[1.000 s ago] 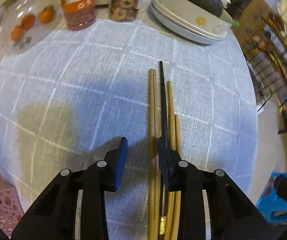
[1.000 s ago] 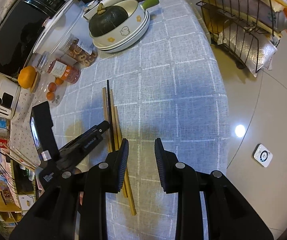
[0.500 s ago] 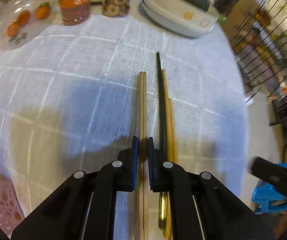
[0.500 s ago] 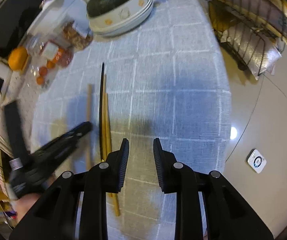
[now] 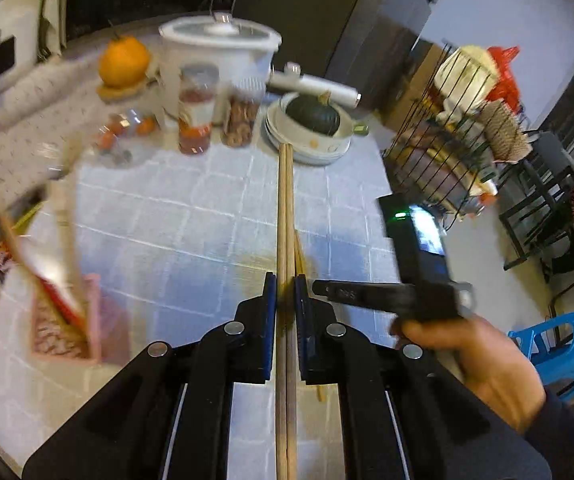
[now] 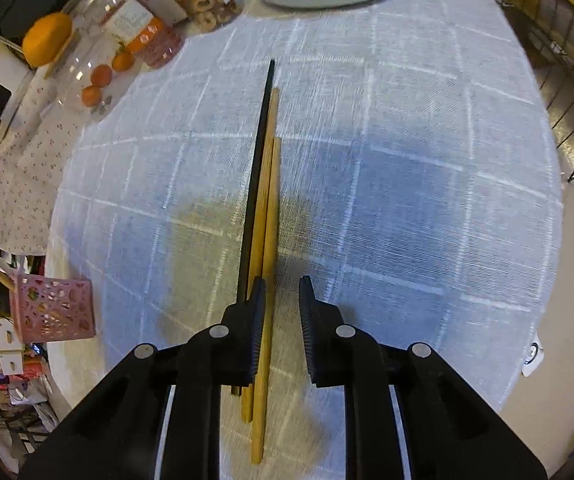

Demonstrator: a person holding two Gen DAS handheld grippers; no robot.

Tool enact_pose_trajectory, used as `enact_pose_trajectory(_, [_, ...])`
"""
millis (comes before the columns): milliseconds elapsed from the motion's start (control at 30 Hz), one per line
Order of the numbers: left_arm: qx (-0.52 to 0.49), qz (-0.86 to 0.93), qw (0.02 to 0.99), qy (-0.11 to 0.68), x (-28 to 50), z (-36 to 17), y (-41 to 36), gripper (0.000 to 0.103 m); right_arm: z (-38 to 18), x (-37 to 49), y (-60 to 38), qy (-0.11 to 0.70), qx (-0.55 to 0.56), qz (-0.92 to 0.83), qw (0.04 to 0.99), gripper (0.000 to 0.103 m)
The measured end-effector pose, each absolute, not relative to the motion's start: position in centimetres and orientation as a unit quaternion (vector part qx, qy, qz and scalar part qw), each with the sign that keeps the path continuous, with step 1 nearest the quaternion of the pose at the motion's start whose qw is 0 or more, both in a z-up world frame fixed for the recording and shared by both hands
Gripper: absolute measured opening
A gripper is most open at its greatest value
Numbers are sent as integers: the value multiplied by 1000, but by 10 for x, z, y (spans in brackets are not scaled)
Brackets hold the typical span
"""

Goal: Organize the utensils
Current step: 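Grasp a wooden chopstick with the left tool while the right grasps a black and wooden chopstick, then lower the held chopsticks into the pink holder and open both tools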

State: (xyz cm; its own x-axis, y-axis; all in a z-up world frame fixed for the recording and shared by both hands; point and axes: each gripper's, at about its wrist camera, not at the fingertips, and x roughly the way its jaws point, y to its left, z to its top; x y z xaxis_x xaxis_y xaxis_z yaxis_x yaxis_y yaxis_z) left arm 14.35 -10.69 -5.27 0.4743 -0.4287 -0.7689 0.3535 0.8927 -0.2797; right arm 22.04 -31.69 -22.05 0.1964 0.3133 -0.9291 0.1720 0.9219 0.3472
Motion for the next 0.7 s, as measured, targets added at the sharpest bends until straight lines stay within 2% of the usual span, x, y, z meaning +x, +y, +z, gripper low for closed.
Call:
enact_pose_trajectory(300, [-73,-227,862,448,134,-42,-72,8,-221,230,-287,645,118,32,754,14])
enact_pose_trajectory(367, [-76,-226,863,445,134,-40,-68,8,-221,230,-282,647,101,28,755,8])
enact_pose_trajectory(467, [-78,-225,866,439,131,-38,-62,8,-218,230,-287,646,128,34,752,7])
enact_pose_trajectory(700, [-95,-223,877,414,128,-25,-34,8,-153,220,-308,557,156,43,815,7])
